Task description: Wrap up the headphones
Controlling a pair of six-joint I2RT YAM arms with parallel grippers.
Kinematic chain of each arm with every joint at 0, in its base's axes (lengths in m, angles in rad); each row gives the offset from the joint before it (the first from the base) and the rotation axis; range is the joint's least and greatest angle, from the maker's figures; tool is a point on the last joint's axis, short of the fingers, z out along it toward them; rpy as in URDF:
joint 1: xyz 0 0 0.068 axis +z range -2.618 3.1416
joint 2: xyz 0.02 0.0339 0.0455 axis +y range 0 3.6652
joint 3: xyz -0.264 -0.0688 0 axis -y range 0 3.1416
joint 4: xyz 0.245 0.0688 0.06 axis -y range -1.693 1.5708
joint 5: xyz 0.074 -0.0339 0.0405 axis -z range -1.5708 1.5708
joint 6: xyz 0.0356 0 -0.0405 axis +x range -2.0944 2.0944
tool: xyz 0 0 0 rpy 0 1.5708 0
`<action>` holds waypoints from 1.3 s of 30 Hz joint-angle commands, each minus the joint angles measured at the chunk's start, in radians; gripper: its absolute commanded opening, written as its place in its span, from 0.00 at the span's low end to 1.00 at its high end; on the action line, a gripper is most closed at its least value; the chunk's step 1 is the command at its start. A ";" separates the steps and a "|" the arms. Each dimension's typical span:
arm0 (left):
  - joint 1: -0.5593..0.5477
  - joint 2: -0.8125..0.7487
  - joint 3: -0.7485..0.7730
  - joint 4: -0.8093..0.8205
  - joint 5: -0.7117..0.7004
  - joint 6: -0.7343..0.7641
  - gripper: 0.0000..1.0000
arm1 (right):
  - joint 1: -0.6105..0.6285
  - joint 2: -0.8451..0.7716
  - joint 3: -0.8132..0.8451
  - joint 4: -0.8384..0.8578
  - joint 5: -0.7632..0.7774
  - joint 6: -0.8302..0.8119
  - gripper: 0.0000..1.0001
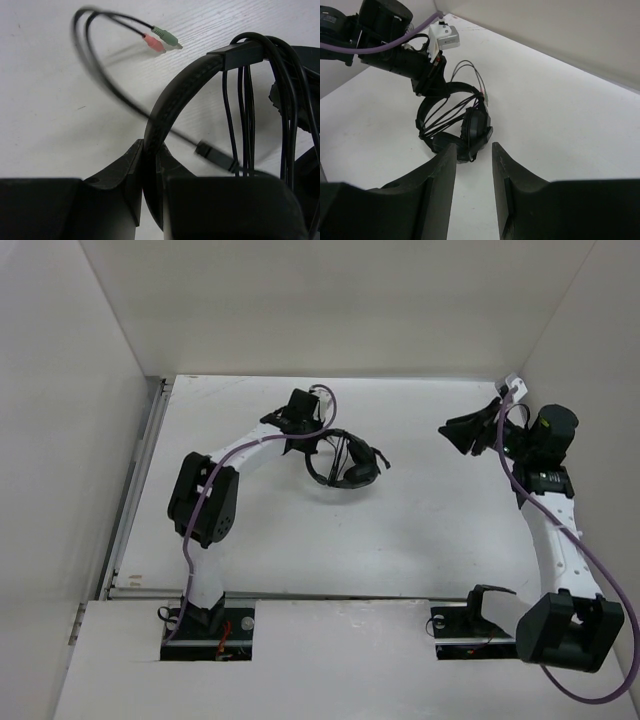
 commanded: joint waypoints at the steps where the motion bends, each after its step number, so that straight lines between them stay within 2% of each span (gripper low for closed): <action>1: 0.007 0.016 -0.002 0.044 -0.022 -0.032 0.01 | -0.025 -0.048 -0.023 0.053 0.000 0.015 0.40; 11: 0.017 0.076 -0.011 -0.013 -0.037 -0.029 0.05 | -0.083 -0.100 -0.054 0.053 0.000 0.048 0.41; 17: 0.024 0.047 -0.036 -0.030 -0.032 -0.030 0.21 | -0.098 -0.134 -0.091 0.052 0.008 0.051 0.42; 19: 0.035 0.019 -0.050 -0.039 -0.023 -0.033 0.24 | -0.106 -0.143 -0.103 0.052 0.017 0.051 0.42; 24: 0.058 -0.074 -0.076 -0.066 0.006 -0.039 0.44 | -0.118 -0.165 -0.126 0.052 0.037 0.048 0.43; 34: 0.119 -0.353 0.007 -0.203 0.201 -0.119 0.49 | -0.126 -0.207 -0.138 0.020 0.151 0.051 0.45; 39: 0.185 -0.517 -0.034 -0.220 0.202 -0.110 0.59 | -0.141 -0.263 -0.139 -0.072 0.417 0.025 0.49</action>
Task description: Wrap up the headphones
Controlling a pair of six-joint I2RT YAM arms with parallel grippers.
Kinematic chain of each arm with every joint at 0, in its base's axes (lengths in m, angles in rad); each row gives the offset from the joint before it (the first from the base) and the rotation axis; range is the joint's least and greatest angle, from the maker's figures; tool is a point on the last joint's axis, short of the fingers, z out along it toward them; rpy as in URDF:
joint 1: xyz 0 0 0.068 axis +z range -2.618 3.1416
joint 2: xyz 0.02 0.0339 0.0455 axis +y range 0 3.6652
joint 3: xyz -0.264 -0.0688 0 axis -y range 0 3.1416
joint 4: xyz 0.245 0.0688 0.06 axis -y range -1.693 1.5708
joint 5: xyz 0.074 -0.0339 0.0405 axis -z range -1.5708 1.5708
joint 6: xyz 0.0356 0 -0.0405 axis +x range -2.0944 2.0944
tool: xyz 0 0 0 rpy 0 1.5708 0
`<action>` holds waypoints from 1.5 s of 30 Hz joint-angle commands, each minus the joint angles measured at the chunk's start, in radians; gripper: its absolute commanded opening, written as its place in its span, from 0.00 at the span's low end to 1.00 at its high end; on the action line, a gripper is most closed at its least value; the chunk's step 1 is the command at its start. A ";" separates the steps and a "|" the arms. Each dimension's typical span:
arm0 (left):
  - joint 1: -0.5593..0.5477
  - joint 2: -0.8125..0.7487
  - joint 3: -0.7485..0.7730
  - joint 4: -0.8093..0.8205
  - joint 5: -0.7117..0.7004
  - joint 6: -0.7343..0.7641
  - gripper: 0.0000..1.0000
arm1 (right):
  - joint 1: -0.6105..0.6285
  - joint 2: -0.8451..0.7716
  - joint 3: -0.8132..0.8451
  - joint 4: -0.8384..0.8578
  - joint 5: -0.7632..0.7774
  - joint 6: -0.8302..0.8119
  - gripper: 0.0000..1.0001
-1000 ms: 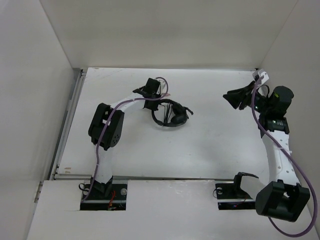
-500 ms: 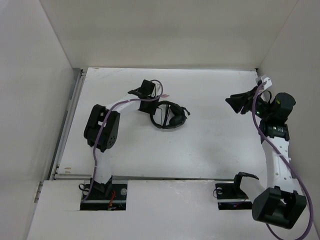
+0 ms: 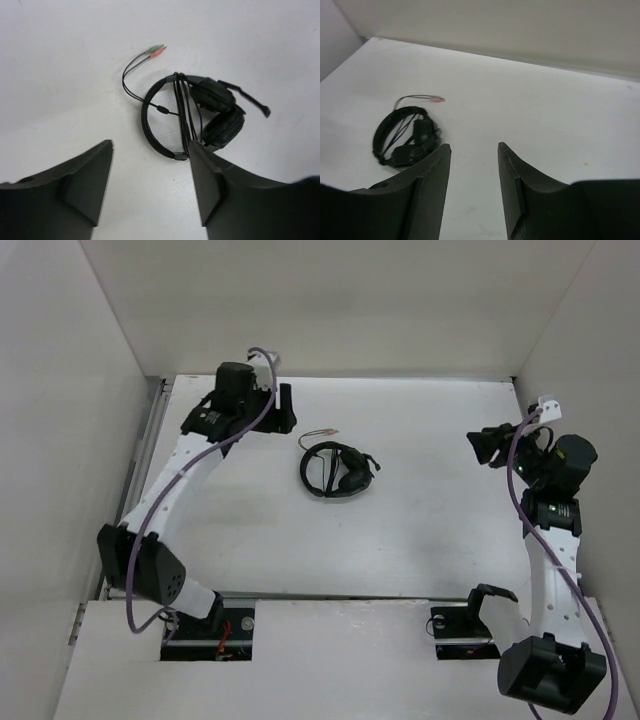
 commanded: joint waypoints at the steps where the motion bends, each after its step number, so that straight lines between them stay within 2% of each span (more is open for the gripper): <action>1: 0.082 -0.140 -0.036 -0.040 0.030 -0.016 0.64 | -0.019 -0.054 0.010 -0.078 0.261 -0.024 0.49; 4: 0.211 -0.259 -0.125 -0.027 0.017 -0.011 0.77 | -0.033 -0.100 0.008 -0.169 0.427 -0.124 0.49; 8: 0.401 -0.392 -0.229 -0.004 -0.034 0.018 0.82 | -0.039 -0.157 -0.015 -0.249 0.649 -0.230 0.55; 10: 0.512 -0.457 -0.286 0.003 -0.065 0.060 0.83 | -0.044 -0.134 0.040 -0.409 0.641 -0.271 0.59; 14: 0.656 -0.520 -0.355 -0.012 -0.071 0.116 1.00 | -0.067 -0.120 0.120 -0.586 0.590 -0.294 0.58; 19: 0.776 -0.589 -0.445 -0.049 -0.060 0.209 1.00 | -0.096 -0.099 0.186 -0.778 0.608 -0.342 0.58; 22: 0.790 -0.597 -0.470 -0.083 -0.072 0.261 1.00 | -0.113 -0.120 0.202 -0.820 0.595 -0.346 0.58; 23: 0.797 -0.595 -0.473 -0.098 -0.075 0.277 1.00 | -0.111 -0.131 0.203 -0.826 0.602 -0.351 0.61; 24: 0.807 -0.593 -0.475 -0.112 -0.077 0.289 1.00 | -0.117 -0.145 0.206 -0.832 0.601 -0.354 0.86; 25: 0.817 -0.592 -0.473 -0.121 -0.077 0.298 1.00 | -0.113 -0.151 0.209 -0.849 0.595 -0.365 1.00; 33: 0.963 -0.638 -0.476 -0.109 -0.065 0.338 1.00 | -0.223 -0.163 0.212 -0.892 0.599 -0.406 1.00; 36: 1.007 -0.647 -0.502 -0.072 -0.051 0.370 1.00 | -0.263 -0.155 0.228 -0.890 0.627 -0.376 1.00; 45: 1.123 -0.557 -0.558 -0.027 0.015 0.329 1.00 | -0.280 -0.201 0.156 -0.754 0.726 -0.307 1.00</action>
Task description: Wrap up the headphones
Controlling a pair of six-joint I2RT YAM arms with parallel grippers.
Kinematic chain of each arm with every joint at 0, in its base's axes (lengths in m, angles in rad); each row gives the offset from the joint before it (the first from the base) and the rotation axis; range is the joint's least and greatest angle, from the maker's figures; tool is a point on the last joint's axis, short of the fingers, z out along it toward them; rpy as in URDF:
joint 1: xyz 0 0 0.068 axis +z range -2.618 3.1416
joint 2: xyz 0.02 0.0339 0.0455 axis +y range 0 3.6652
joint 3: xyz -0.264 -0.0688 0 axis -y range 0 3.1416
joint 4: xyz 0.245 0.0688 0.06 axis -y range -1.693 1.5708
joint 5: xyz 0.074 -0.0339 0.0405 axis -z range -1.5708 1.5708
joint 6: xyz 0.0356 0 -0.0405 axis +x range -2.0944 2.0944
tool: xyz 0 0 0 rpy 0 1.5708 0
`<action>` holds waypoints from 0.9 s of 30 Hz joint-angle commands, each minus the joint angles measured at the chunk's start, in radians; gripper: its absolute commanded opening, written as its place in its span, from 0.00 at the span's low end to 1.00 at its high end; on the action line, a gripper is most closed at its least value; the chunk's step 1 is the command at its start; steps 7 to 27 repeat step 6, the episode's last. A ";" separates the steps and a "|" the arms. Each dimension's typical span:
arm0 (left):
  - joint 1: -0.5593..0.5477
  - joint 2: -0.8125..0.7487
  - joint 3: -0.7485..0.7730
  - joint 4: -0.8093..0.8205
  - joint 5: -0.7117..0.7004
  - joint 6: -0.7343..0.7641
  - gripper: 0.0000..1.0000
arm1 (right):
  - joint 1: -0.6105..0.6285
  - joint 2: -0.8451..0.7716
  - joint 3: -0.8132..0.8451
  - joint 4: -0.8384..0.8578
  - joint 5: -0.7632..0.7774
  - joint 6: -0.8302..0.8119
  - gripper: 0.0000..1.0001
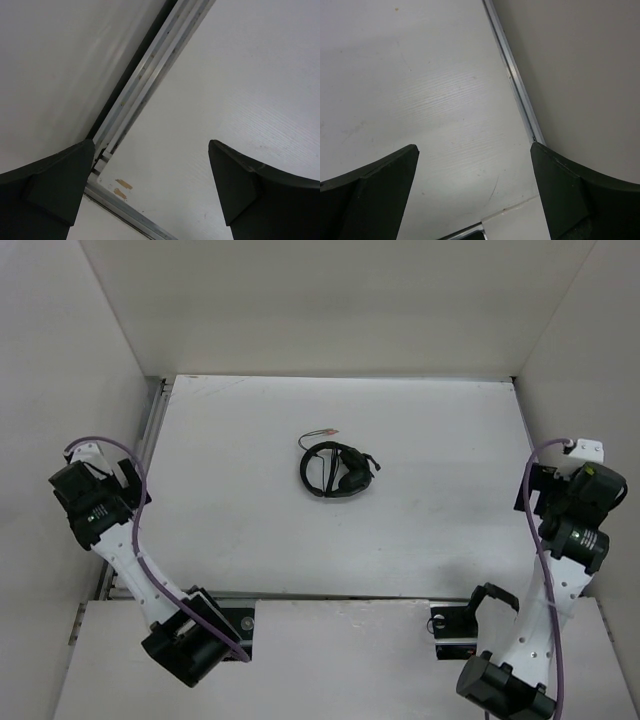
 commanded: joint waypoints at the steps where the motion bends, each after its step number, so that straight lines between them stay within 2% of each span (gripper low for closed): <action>1: 0.031 0.022 -0.027 0.036 0.048 -0.006 1.00 | -0.011 -0.046 -0.044 0.129 0.043 0.040 1.00; 6: 0.056 0.016 -0.071 0.108 0.086 -0.010 1.00 | 0.001 -0.122 -0.157 0.233 0.024 0.043 1.00; 27: 0.056 0.016 -0.071 0.108 0.086 -0.010 1.00 | 0.001 -0.122 -0.157 0.233 0.024 0.043 1.00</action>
